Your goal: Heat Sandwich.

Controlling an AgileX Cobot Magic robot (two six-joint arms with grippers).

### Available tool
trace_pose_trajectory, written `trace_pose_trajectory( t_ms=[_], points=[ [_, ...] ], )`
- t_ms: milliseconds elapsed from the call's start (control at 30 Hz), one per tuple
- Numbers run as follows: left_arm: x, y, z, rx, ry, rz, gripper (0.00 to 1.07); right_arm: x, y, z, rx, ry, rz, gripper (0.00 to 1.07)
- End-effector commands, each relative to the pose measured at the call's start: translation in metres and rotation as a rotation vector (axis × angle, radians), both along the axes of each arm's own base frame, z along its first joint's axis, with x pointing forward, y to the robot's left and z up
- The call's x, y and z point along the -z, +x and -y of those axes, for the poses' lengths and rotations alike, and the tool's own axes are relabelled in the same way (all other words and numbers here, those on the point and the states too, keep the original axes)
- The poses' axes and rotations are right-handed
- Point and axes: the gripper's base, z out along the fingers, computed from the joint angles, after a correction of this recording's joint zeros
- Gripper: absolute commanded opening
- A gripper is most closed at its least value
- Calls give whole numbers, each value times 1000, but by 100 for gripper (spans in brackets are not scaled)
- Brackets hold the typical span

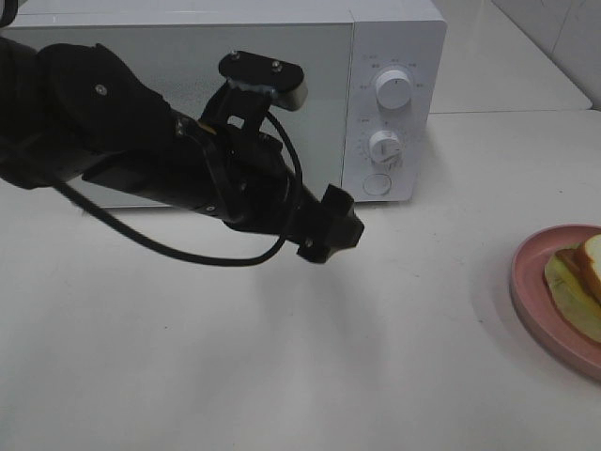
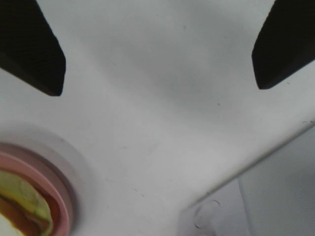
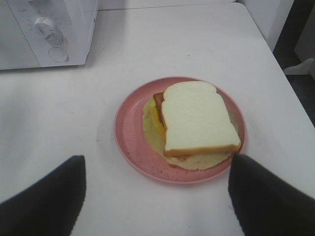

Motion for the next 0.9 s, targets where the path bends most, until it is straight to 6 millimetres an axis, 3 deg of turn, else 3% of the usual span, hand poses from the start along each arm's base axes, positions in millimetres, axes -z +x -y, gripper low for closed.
trace_pose_trajectory(
  t_ms=[33, 267, 333, 433, 467, 567, 600, 667, 800, 900],
  points=[
    [-2, -16, -6, 173, 105, -50, 101, 0, -4, 0, -2, -10, 33, 76],
    [-12, -18, -33, 127, 159, -224, 101, 0, -4, 0, -2, -10, 33, 76],
    [-20, -12, -55, 67, 195, -270, 101, 0, -4, 0, -2, -10, 33, 76],
    [-25, -9, -70, 30, 220, -300, 101, 0, -4, 0, -2, -10, 33, 76],
    [-31, -5, -86, -18, 235, -324, 101, 0, -4, 0, -2, -10, 33, 76],
    [-37, -3, -101, -60, 242, -339, 101, 0, -4, 0, -2, -10, 33, 76],
    [-45, 0, -117, -115, 235, -348, 101, 0, -4, 0, -2, -10, 33, 76],
    [-48, 1, -123, -141, 232, -357, 101, 0, -4, 0, -2, -10, 33, 76],
    [-63, 5, -161, -287, 201, -382, 101, 0, -4, 0, -2, -10, 33, 75],
    [-67, 4, -176, -344, 191, -380, 101, 0, -4, 0, -2, -10, 33, 75]
  ],
)
